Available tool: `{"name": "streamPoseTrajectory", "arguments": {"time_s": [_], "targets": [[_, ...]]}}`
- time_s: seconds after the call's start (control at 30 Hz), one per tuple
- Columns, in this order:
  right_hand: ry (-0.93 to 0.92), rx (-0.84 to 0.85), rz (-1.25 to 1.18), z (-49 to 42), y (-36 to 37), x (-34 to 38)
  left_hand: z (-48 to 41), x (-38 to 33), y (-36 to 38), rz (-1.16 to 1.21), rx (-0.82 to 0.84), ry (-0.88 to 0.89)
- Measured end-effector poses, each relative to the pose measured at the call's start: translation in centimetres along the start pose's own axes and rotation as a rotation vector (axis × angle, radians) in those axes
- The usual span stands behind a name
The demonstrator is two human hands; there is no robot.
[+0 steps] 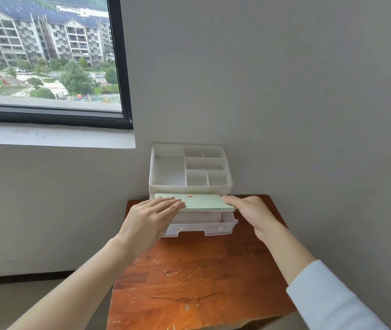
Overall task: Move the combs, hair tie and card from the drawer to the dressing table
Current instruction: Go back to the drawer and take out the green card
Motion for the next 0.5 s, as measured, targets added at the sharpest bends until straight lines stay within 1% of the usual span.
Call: {"name": "streamPoseTrajectory", "arguments": {"time_s": [0.07, 0.13, 0.17, 0.2, 0.23, 0.27, 0.33, 0.37, 0.4, 0.43, 0.47, 0.5], "targets": [[0.03, 0.078, -0.075, 1.2, 0.0, -0.6, 1.3, -1.0, -0.7, -0.004, -0.025, 0.006], [0.048, 0.155, -0.165, 2.3, 0.2, -1.7, 2.6, -2.2, -1.0, 0.011, -0.006, 0.017], [0.052, 0.198, -0.24, 2.7, 0.3, -2.4, 3.4, -2.7, -0.8, 0.01, 0.02, -0.001], [0.06, 0.247, -0.336, 3.1, 0.5, -3.2, 4.1, -3.1, -0.4, 0.012, 0.054, -0.075], [0.064, 0.294, -0.431, 3.6, 0.7, -4.0, 4.9, -3.2, 0.1, 0.036, 0.091, -0.217], [0.06, 0.323, -0.501, 4.0, 0.9, -4.8, 5.9, -3.1, 0.5, 0.103, 0.121, -0.414], [0.014, 0.322, -0.563, 4.6, 1.0, -6.4, 8.1, -2.8, 1.3, 0.382, 0.126, -0.827], [-0.019, 0.301, -0.569, 4.7, 0.9, -7.1, 8.9, -2.9, 1.8, 0.569, 0.14, -0.973], [-0.054, 0.281, -0.556, 4.7, 0.9, -7.7, 9.3, -3.0, 2.5, 0.766, 0.172, -1.072], [-0.095, 0.264, -0.512, 4.7, 0.8, -8.0, 9.3, -3.2, 3.2, 0.935, 0.2, -1.121], [-0.14, 0.248, -0.44, 4.5, 0.7, -8.2, 9.1, -3.2, 3.6, 1.036, 0.206, -1.143], [-0.189, 0.239, -0.359, 4.3, 0.7, -8.2, 8.7, -3.0, 3.8, 1.058, 0.183, -1.165]]}}
Point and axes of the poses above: each hand's wrist, its own z-axis away from the middle knuckle, its own y-axis out of the palm, x = y × z, the point moved 5 cm from there along -z, towards the middle knuckle, and after that the axes turned 7 degrees about -y, right-handed, at the moved point
